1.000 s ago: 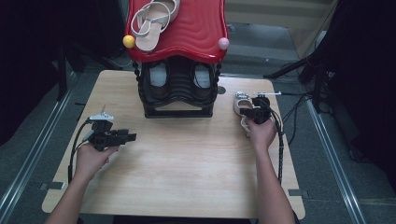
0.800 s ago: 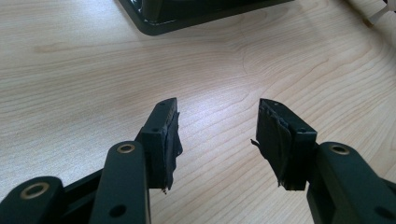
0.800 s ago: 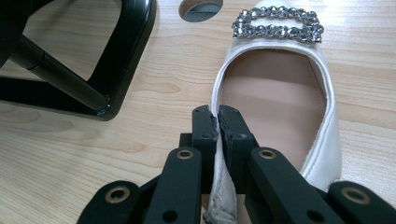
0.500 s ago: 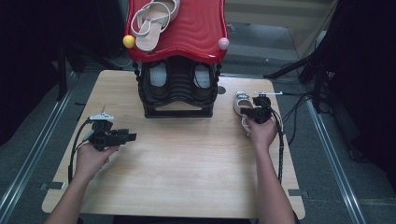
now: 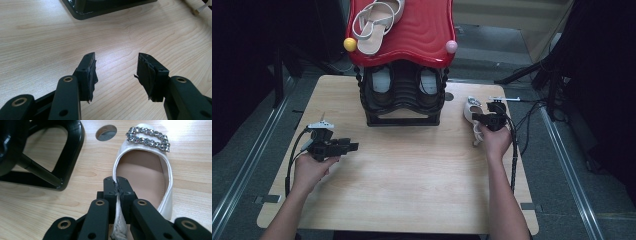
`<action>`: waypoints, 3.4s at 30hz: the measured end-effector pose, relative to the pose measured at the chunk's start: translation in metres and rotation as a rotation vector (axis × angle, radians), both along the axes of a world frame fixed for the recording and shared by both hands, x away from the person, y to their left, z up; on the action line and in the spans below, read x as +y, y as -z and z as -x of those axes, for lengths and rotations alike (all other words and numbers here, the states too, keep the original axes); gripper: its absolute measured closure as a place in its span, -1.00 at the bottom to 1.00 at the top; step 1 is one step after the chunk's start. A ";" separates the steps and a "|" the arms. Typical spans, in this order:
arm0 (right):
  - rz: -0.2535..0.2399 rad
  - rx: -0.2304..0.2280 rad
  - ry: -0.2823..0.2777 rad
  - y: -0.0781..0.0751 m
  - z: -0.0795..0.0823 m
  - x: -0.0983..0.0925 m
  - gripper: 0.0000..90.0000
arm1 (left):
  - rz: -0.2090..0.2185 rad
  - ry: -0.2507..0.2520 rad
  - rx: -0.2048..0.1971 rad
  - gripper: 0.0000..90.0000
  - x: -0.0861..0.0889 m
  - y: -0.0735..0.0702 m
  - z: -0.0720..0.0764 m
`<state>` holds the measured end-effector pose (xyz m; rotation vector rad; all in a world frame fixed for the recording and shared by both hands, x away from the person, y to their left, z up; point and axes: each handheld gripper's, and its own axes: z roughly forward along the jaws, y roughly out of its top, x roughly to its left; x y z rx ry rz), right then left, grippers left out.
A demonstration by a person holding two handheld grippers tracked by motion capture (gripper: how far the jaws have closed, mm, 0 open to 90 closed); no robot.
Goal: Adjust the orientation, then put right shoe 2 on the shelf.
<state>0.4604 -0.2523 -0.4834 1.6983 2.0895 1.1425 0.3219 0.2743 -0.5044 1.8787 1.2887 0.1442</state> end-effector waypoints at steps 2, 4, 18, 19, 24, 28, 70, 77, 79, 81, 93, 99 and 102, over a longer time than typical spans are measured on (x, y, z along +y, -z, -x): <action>-0.018 0.001 -0.001 -0.001 0.000 -0.001 0.96 | 0.009 -0.001 0.000 0.11 0.000 0.000 0.000; -0.023 0.004 -0.009 -0.001 0.001 0.000 0.97 | 0.009 0.000 0.001 0.11 0.000 0.001 -0.001; -0.099 -0.008 -0.014 -0.010 0.002 -0.005 0.97 | 0.013 0.008 0.001 0.11 -0.001 0.001 -0.001; -0.098 -0.009 -0.014 -0.011 0.003 -0.005 0.97 | 0.017 0.008 0.000 0.11 -0.001 0.001 -0.001; -0.108 -0.009 -0.019 -0.013 0.003 -0.005 0.97 | 0.016 0.011 0.004 0.11 -0.003 0.002 -0.002; -0.120 -0.009 -0.019 -0.016 0.004 -0.005 0.97 | 0.017 0.019 0.003 0.11 -0.004 0.001 -0.002; -0.152 -0.024 -0.046 -0.095 -0.017 0.016 0.97 | 0.007 0.031 -0.003 0.11 -0.005 0.002 -0.008; -0.163 -0.049 -0.045 -0.119 -0.020 0.022 0.97 | 0.005 0.038 0.006 0.10 -0.006 0.003 -0.010; -0.172 -0.057 -0.048 -0.126 -0.019 0.025 0.97 | 0.008 0.038 0.006 0.11 -0.005 0.002 -0.011; -0.175 -0.067 -0.055 -0.132 -0.018 0.027 0.97 | 0.013 0.038 0.005 0.10 -0.005 0.002 -0.010; -0.197 -0.104 -0.065 -0.161 -0.020 0.035 0.97 | 0.010 0.055 -0.005 0.11 -0.008 0.003 -0.011; -0.183 -0.117 -0.061 -0.180 -0.020 0.039 0.97 | 0.013 0.055 -0.010 0.11 -0.010 0.004 -0.011; -0.178 -0.124 -0.061 -0.188 -0.021 0.040 0.97 | 0.012 0.054 -0.007 0.11 -0.010 0.004 -0.011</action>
